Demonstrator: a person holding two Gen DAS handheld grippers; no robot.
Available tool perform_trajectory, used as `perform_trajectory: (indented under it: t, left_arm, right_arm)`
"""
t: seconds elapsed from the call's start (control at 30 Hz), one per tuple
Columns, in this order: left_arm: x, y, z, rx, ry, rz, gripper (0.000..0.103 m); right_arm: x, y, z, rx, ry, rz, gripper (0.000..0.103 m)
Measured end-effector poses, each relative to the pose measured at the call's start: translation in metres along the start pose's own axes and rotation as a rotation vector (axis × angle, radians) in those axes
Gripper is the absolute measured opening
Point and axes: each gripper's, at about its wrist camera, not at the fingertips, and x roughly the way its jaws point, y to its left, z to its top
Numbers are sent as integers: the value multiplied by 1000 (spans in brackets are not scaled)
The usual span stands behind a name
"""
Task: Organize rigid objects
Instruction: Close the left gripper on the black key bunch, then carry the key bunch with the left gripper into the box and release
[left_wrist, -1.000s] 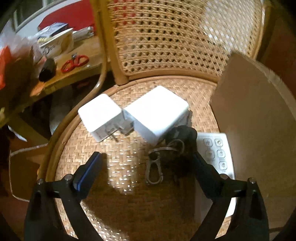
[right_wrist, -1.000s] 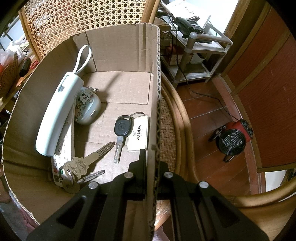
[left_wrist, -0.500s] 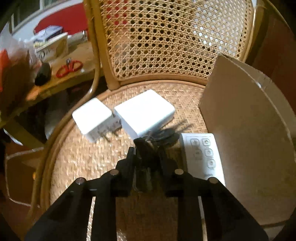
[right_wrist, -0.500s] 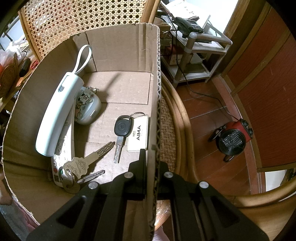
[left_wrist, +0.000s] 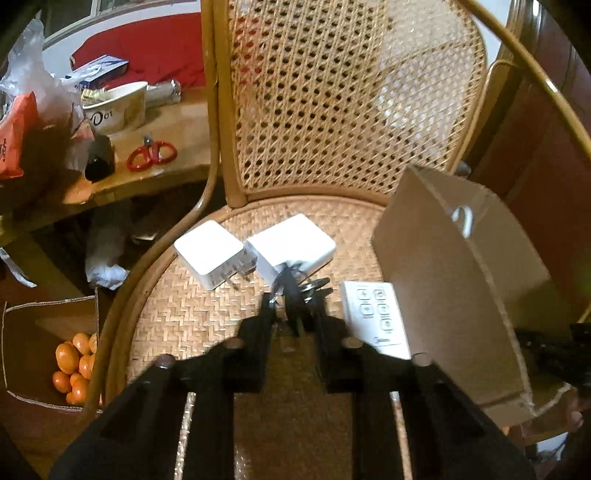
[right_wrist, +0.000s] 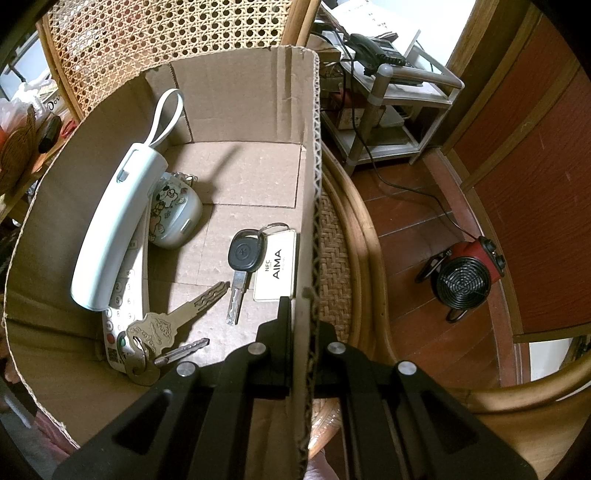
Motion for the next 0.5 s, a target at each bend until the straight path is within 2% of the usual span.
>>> perform_trajectory:
  t: [0.2, 0.5]
  left_arm:
    - [-28, -13, -1, 74, -61, -22, 12]
    - [-34, -20, 1, 79, -94, -49, 12]
  right_arm:
    - [-1, 0, -1, -1, -1, 1, 6]
    - [-1, 0, -1, 0, 0, 1, 6]
